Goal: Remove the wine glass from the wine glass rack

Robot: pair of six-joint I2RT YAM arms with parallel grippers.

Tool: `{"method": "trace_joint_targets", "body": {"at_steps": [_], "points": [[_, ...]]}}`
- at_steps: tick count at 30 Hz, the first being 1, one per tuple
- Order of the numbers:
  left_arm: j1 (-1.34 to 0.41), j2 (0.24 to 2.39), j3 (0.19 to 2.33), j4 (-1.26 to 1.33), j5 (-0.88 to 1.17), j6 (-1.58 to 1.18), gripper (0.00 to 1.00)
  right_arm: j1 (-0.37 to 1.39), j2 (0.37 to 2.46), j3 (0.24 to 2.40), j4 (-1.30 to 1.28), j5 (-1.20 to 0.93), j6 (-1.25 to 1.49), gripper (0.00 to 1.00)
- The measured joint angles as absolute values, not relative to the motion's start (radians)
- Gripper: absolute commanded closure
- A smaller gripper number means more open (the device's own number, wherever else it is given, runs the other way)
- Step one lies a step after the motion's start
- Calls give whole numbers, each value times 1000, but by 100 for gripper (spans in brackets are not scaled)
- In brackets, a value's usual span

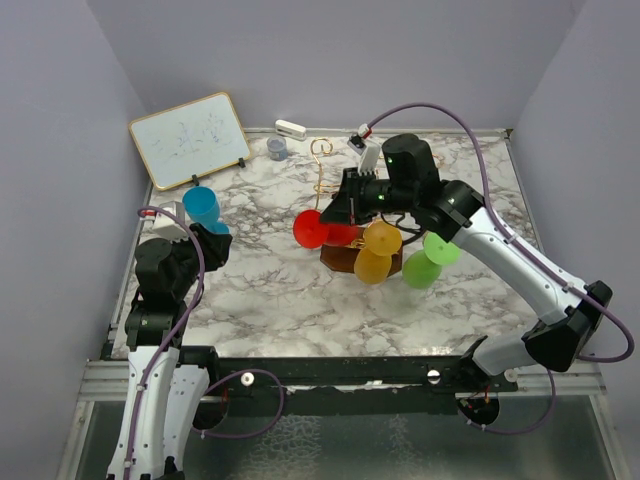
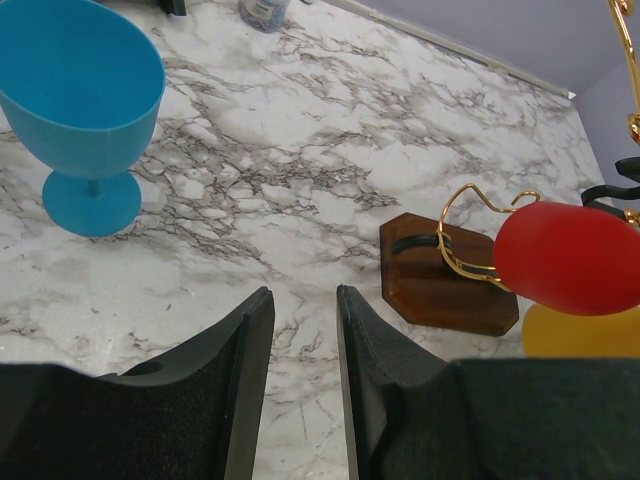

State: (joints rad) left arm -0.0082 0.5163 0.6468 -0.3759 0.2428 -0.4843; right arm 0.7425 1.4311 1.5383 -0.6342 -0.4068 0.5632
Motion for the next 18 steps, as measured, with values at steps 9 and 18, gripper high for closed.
{"method": "trace_joint_targets", "body": {"at_steps": [9, 18], "points": [[-9, 516, 647, -376, 243, -484, 65, 741, 1428, 1468, -542, -410, 604, 99], [-9, 516, 647, -376, 243, -484, 65, 741, 1426, 1435, -496, -451, 620, 99]]}}
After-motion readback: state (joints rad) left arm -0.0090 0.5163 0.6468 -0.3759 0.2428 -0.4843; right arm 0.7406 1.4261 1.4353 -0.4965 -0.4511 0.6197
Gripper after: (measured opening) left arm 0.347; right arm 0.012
